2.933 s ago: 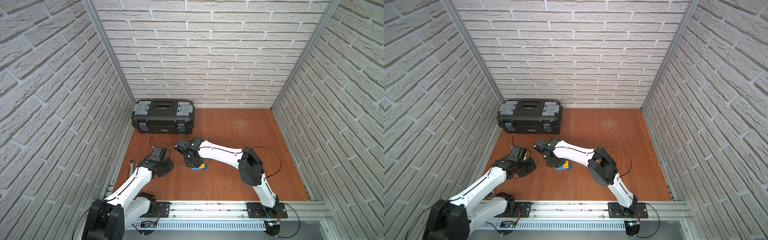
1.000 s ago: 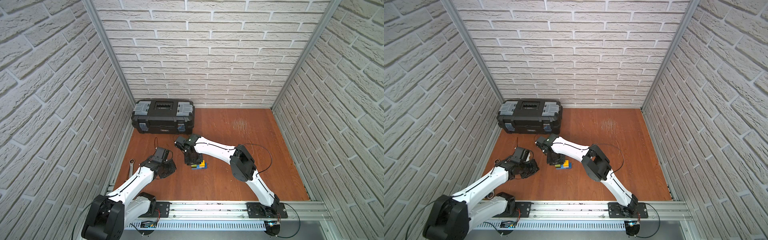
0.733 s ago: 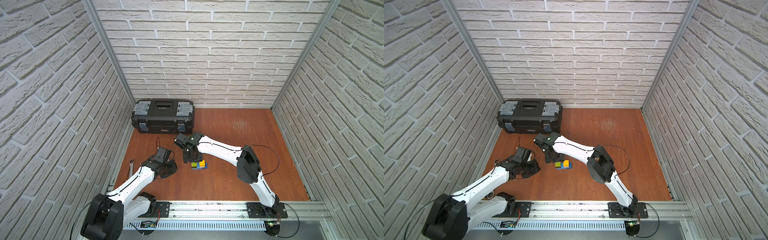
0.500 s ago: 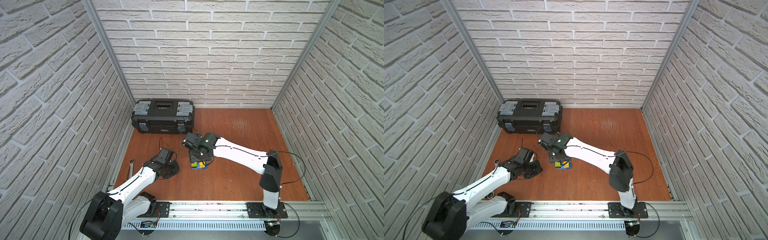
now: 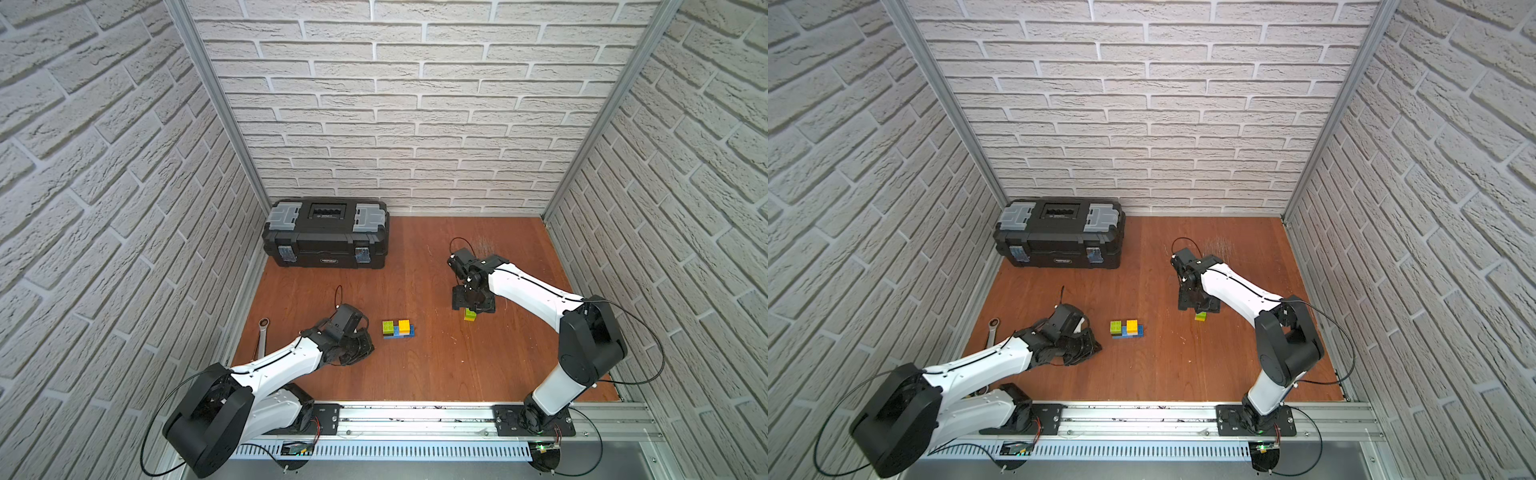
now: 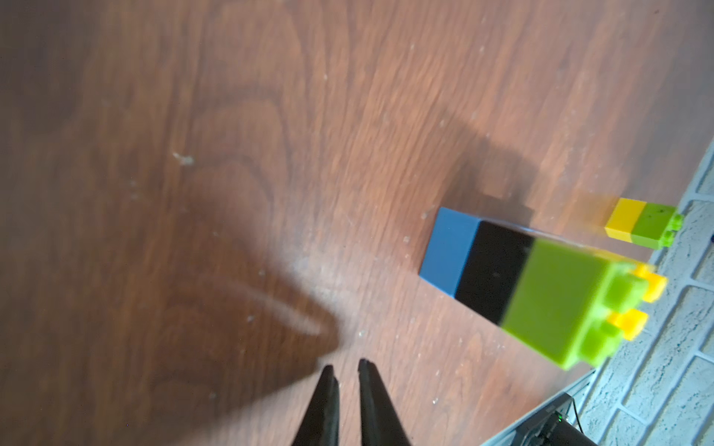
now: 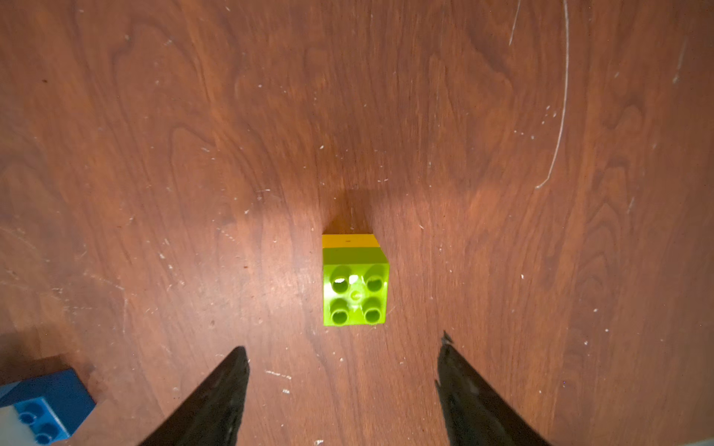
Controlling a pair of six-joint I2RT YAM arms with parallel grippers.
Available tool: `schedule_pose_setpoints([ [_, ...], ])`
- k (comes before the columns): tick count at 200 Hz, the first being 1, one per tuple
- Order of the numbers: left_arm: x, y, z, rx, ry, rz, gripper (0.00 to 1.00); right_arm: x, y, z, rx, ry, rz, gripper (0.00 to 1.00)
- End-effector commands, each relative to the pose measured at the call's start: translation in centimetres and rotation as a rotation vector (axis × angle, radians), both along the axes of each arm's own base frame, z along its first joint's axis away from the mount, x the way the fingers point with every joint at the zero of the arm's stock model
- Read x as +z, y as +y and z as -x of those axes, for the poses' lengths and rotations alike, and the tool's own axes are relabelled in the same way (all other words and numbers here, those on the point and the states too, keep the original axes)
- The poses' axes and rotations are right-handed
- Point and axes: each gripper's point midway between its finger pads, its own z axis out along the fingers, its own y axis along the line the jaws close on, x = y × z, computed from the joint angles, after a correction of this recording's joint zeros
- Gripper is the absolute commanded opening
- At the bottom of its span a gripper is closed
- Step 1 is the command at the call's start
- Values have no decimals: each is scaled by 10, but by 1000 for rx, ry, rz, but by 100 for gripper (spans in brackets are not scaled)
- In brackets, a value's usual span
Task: Assemble the number 4 with lego
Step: Pick up the lego brick from the center of the board.
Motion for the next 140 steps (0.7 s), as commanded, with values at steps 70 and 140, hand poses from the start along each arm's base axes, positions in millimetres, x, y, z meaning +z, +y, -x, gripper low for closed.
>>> schedule_pose_setpoints([
  [70, -1, -16, -25, 11, -23, -2, 15, -29, -4, -14, 29, -1, -69, 64],
  [140, -6, -23, -27, -1, -10, -9, 14, -39, -15, -10, 32, 26, -4, 52],
])
